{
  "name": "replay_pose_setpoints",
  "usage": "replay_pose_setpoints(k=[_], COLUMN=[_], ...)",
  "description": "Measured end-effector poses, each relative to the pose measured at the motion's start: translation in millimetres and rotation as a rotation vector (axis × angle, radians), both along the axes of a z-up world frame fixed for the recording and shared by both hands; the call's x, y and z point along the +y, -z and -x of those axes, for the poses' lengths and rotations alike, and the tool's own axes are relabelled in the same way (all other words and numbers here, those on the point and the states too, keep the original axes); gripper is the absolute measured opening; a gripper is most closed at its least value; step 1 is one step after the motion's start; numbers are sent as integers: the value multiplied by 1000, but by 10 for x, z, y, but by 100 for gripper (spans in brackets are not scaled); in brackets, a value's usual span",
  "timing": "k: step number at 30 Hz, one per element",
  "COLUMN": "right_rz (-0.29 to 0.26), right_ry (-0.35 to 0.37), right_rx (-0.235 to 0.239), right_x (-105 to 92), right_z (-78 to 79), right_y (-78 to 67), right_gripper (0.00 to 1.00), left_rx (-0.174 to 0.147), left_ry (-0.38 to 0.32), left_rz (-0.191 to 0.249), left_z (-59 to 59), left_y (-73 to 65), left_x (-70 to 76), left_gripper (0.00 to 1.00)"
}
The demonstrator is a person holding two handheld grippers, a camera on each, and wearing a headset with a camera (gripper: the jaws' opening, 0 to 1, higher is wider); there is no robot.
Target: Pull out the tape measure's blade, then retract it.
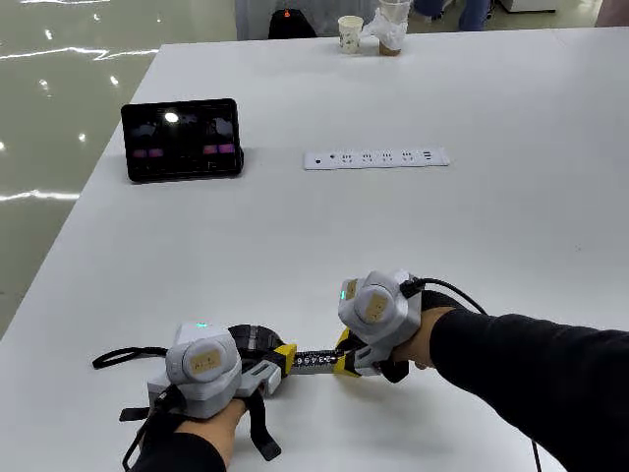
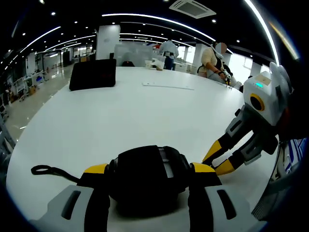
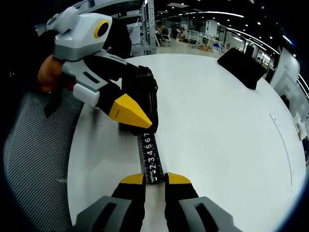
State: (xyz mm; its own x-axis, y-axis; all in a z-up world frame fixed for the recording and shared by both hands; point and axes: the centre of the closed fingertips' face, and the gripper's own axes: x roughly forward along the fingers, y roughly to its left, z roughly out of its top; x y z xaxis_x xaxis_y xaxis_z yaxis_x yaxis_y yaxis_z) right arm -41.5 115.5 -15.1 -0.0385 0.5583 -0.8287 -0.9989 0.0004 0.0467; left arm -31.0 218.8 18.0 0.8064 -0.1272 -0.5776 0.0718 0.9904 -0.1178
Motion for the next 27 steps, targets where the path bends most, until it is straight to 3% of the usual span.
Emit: replay_pose_setpoints(k=[4, 27], right_rz=[-18, -45], right_ry=[19, 12], right_rx=[18, 13], right_x=[57, 211], right_z=[14, 24], right_y=[-13, 9], right_gripper=[12, 12], left_rx=[0, 1], left_ry=[0, 0], left_rz=[0, 1], left_z=[3, -2], left_y=[-1, 0], left_x=[-2, -2], left_gripper=[60, 60])
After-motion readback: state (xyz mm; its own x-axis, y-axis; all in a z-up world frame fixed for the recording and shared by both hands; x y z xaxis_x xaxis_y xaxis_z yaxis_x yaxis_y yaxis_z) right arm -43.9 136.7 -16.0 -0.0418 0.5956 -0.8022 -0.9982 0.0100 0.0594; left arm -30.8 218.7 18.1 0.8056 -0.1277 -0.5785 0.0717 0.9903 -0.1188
